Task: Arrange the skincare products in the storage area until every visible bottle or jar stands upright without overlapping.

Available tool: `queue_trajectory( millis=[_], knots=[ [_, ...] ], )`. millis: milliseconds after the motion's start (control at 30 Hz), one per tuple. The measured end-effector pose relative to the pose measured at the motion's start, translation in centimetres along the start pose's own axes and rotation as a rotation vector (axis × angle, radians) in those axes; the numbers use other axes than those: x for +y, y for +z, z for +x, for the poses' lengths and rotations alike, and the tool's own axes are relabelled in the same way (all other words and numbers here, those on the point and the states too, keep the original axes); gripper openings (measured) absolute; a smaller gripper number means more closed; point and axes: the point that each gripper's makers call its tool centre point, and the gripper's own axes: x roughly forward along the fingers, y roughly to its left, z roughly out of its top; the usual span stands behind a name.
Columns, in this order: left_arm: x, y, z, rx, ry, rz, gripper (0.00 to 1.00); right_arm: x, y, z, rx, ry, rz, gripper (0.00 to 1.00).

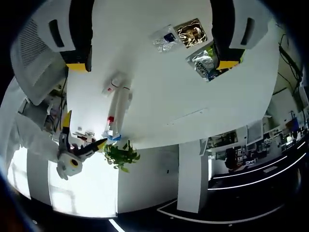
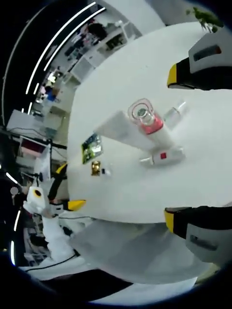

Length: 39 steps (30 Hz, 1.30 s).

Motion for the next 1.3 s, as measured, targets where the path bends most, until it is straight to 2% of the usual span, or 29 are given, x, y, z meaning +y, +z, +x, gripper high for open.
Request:
queue_trajectory(
  millis=[367,700,800,900,1000,1133,1300],
  knots=[
    [1.0,-0.5,-0.2,-0.003,0.014,-0.018,0.99,0.5,-1.6,0.8,0.007,0.005,0.025,1.00],
    [0.9,-0.7,-0.3,0.001,0.020,-0.021,0.99,1.2,-2.4,1.6,0.023,0.030,0.049,0.99],
    [0.6,-0.8,-0.3,-0.002,0.018,-0.021,0.99,1.1,-2.6,1.8,0.017,0.020,0.038,0.88],
    [0.4,-0.9,-0.2,0.000,0.017,-0.027,0.99,1.4,-2.9,2.1,0.018,0.032,0.054,0.89],
    [0.5,-1.1,-0.1,0.002,0.016,-0.029,0.99,1.7,-3.7,2.7,0.039,0.036,0.047,0.83],
    [0.3,-1.0,-0.2,-0.001,0.015,-0.030,0.99,1.9,-4.4,3.5,0.041,0.054,0.074,0.81],
    [0.1,-1.1,-0.2,-0.002,0.008,-0.032,0.99,2.1,-5.4,4.2,0.060,0.052,0.064,0.69]
  ],
)
